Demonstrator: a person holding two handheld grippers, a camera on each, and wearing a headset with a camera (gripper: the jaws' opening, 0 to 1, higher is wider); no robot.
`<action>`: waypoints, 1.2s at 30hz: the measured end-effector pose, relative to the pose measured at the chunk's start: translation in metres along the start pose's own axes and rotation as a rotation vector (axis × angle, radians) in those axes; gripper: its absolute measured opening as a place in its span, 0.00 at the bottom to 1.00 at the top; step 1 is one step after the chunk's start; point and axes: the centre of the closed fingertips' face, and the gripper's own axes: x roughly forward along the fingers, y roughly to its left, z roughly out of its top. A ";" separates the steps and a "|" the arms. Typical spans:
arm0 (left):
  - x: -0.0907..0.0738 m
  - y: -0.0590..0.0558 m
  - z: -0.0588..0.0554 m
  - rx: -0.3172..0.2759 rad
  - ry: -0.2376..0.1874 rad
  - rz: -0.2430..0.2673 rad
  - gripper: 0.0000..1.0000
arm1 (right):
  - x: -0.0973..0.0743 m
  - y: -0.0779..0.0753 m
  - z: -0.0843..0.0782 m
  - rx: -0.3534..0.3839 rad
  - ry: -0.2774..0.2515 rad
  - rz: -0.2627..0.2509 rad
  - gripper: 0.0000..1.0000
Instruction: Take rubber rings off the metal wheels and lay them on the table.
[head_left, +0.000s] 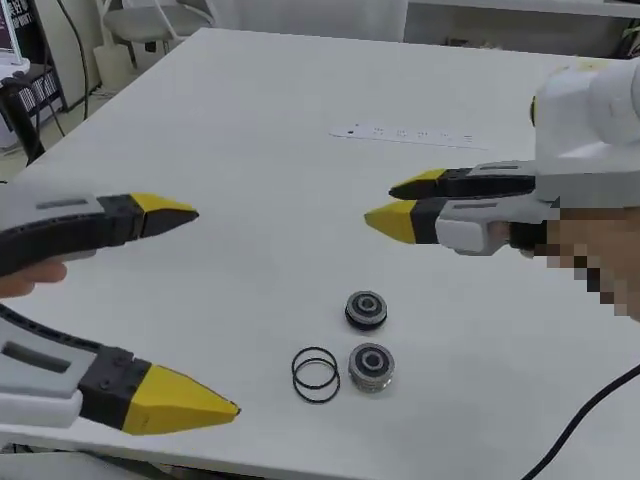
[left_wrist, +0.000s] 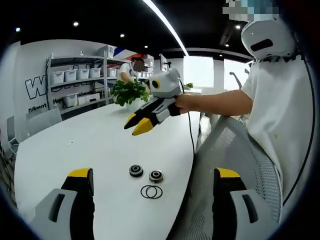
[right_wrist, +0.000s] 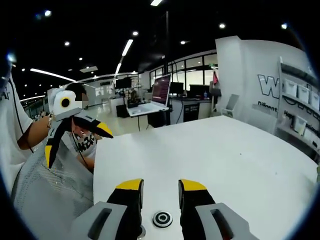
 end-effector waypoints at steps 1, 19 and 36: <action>0.000 0.002 0.009 0.018 -0.021 -0.010 0.99 | 0.000 -0.002 -0.001 -0.006 0.001 0.002 0.27; 0.067 0.052 0.048 0.175 -0.025 -0.038 0.96 | 0.016 -0.012 -0.060 0.023 0.094 0.041 0.32; 0.147 0.053 0.013 0.130 -0.002 -0.084 0.69 | 0.027 -0.011 -0.116 0.034 0.227 0.063 0.28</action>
